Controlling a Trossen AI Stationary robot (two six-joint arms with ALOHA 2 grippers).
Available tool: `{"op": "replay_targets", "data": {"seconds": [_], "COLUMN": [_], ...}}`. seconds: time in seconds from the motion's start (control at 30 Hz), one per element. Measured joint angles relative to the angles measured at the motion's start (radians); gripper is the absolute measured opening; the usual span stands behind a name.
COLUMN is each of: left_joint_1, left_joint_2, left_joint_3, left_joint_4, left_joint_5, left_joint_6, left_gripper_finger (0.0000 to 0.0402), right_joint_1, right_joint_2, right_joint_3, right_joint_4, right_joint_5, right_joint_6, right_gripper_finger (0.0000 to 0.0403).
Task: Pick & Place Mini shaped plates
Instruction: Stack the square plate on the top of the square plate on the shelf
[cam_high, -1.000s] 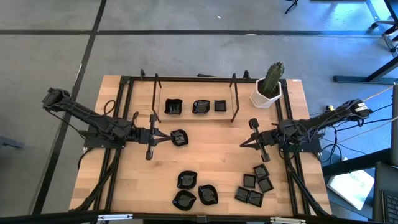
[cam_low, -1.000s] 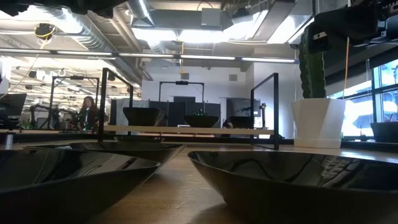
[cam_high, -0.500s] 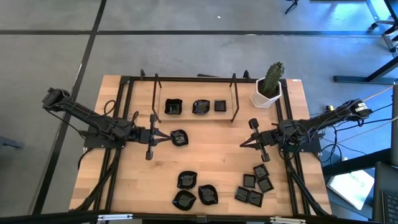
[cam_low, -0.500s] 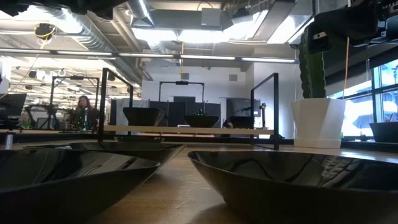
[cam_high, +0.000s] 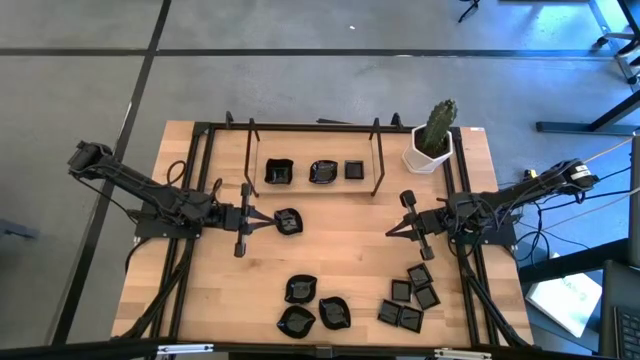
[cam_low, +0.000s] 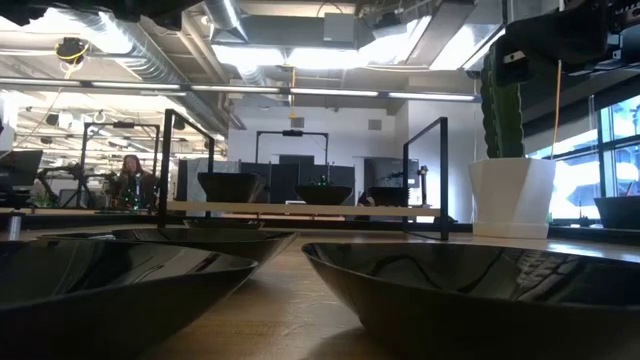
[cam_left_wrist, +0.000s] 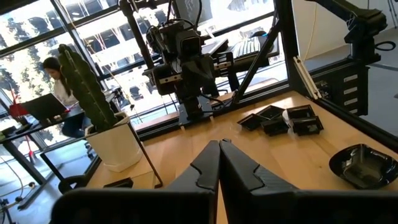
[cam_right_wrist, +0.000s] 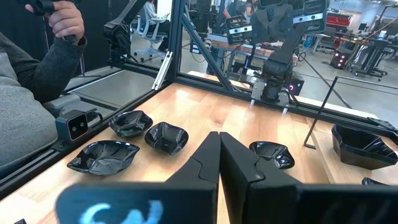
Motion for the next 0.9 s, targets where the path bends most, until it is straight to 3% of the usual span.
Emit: {"op": "replay_targets", "data": {"seconds": [0.53,0.9], "left_joint_1": [0.000,0.000], "left_joint_2": [0.005,0.132], "left_joint_3": [0.000,0.001], "left_joint_4": [0.015,0.172], "left_joint_5": [0.000,-0.006], "left_joint_6": [-0.011,0.036], "left_gripper_finger": [0.0003,0.0002], "right_joint_1": [0.000,0.000], "right_joint_2": [0.000,0.000], "right_joint_3": [0.000,0.000], "right_joint_4": [-0.005,-0.005], "right_joint_5": [0.000,0.000], "right_joint_6": [0.002,0.004], "right_gripper_finger": [0.0009,0.0009]}}
